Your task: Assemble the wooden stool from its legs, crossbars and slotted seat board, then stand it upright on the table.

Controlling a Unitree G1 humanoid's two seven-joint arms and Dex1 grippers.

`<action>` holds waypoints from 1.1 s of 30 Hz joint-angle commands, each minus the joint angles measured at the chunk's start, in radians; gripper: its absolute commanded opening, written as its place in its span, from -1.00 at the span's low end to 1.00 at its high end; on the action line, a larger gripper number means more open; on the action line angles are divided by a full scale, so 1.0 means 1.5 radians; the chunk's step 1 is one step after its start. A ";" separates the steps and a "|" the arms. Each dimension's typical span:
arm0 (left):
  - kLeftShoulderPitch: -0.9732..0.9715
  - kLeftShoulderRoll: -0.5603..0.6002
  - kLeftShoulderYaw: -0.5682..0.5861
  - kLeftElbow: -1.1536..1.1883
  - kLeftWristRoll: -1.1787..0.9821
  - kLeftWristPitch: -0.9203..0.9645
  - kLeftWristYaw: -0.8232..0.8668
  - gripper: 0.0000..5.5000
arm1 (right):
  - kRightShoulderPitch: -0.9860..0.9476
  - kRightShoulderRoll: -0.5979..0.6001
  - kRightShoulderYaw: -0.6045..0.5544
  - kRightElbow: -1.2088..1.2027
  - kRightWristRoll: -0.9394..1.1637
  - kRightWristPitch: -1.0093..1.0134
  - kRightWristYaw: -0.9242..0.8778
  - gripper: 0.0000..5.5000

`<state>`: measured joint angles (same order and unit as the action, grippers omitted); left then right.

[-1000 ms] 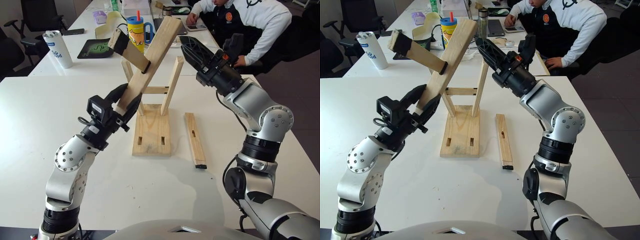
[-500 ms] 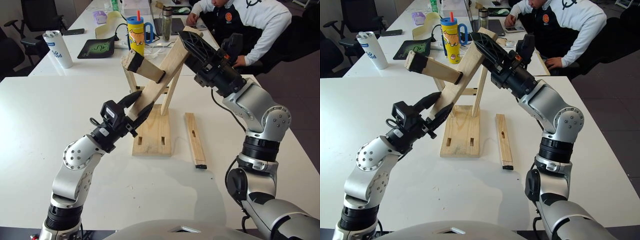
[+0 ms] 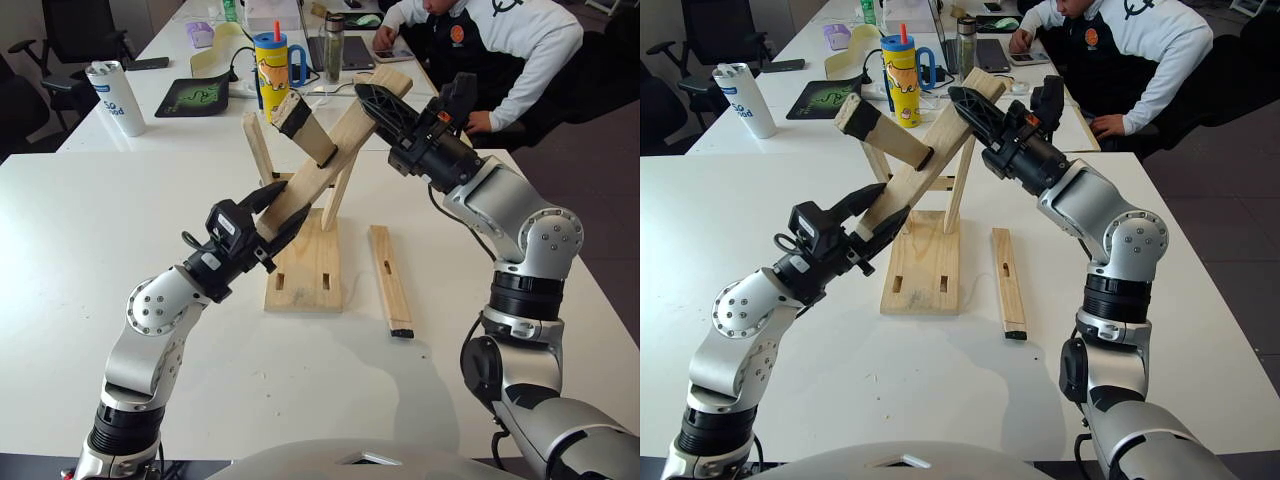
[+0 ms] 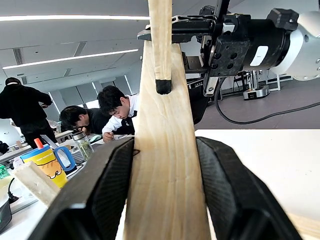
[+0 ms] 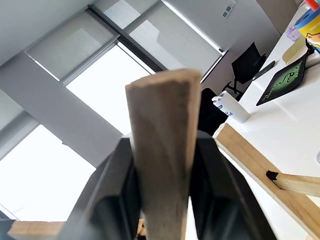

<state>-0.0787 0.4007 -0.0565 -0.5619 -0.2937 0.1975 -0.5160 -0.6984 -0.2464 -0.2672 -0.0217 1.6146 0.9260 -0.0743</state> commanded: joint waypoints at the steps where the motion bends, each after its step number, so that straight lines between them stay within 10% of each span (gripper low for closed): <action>1: -0.013 0.005 0.015 -0.008 -0.022 0.027 0.000 -0.21 | -0.005 -0.011 -0.004 0.014 -0.027 -0.008 0.023 -0.62; 13: -0.008 0.009 0.064 -0.022 -0.110 0.106 0.007 0.24 | 0.009 -0.016 -0.007 0.027 -0.092 -0.017 0.054 -0.62; 22: 0.154 0.076 0.264 0.049 -0.423 0.280 -0.063 0.24 | 0.066 -0.040 0.007 0.061 -0.264 -0.065 0.116 -0.62; 33: 0.149 0.190 -0.001 0.199 -0.018 0.105 -0.151 0.24 | 0.091 -0.004 -0.009 0.067 -0.333 -0.074 0.127 -0.62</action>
<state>0.2047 0.6675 -0.0024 -0.3343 -0.4255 0.4262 -0.7388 -0.5620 -0.2712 -0.2703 0.0877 1.1234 0.8179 0.1099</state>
